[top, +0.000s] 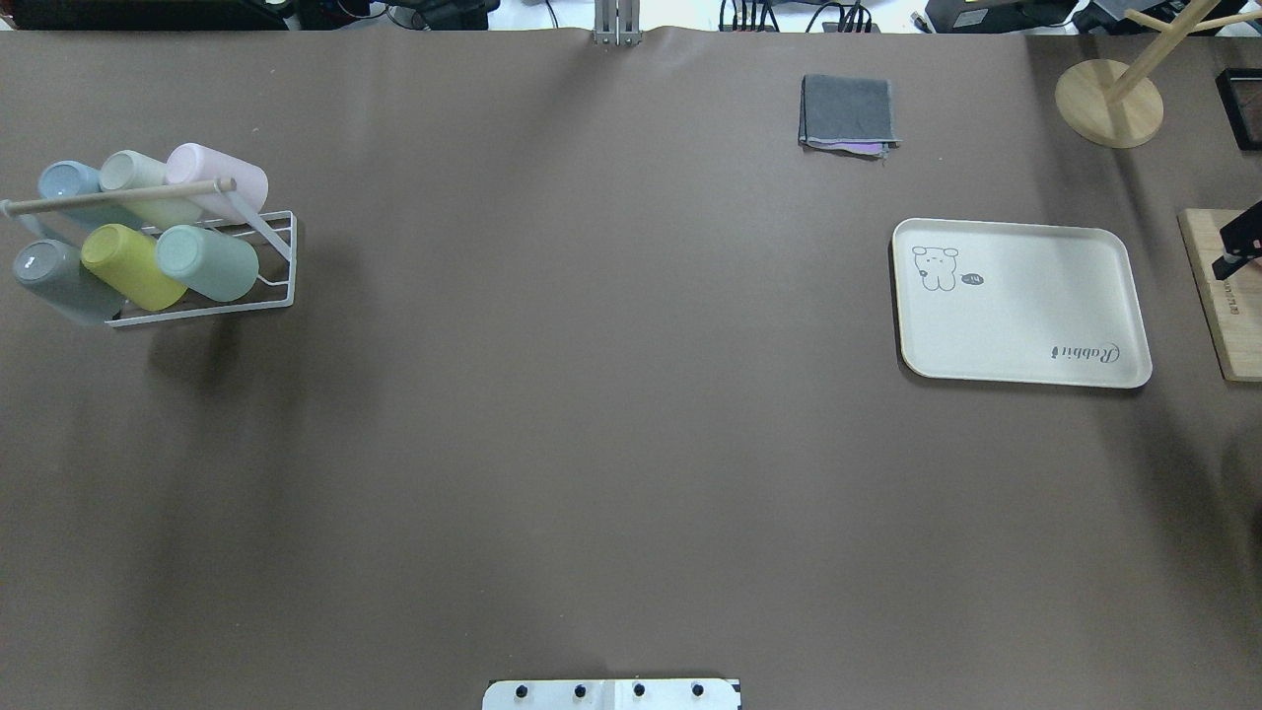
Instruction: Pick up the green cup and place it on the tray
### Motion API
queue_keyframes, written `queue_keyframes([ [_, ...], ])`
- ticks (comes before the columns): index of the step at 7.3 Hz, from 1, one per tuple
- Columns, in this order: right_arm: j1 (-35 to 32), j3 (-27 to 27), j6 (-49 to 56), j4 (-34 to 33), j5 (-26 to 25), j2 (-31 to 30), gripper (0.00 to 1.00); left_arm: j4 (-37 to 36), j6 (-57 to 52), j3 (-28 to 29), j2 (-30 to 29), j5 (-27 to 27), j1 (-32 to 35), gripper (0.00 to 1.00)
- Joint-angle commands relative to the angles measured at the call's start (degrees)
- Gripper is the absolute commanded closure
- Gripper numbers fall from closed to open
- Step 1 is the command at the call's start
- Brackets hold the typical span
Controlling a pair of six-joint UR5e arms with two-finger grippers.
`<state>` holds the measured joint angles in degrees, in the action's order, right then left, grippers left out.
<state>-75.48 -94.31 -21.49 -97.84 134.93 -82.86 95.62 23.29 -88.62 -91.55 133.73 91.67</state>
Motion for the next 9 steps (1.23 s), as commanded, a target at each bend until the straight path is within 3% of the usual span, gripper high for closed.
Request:
queue_keyframes([
  [1,3.30,11.21,-1.36,10.33,-0.19,4.45,0.02,-0.17,0.00,0.20,0.14,0.04,0.00,0.02],
  [3,7.25,13.35,-4.08,11.18,-3.94,6.20,0.03,-0.25,0.00,-0.67,0.14,0.21,0.09,0.02],
  [5,7.71,15.72,-4.18,11.61,-4.41,7.53,0.04,-0.26,-0.09,-2.07,0.14,0.13,0.09,0.02],
  [6,7.71,16.25,-4.18,12.23,-4.41,7.53,0.04,-0.69,-0.09,-5.99,0.84,0.13,-0.09,0.02],
  [9,7.89,17.83,-4.18,12.32,-4.06,7.53,0.05,-15.07,-0.09,-20.31,0.41,-0.58,-5.52,0.02],
])
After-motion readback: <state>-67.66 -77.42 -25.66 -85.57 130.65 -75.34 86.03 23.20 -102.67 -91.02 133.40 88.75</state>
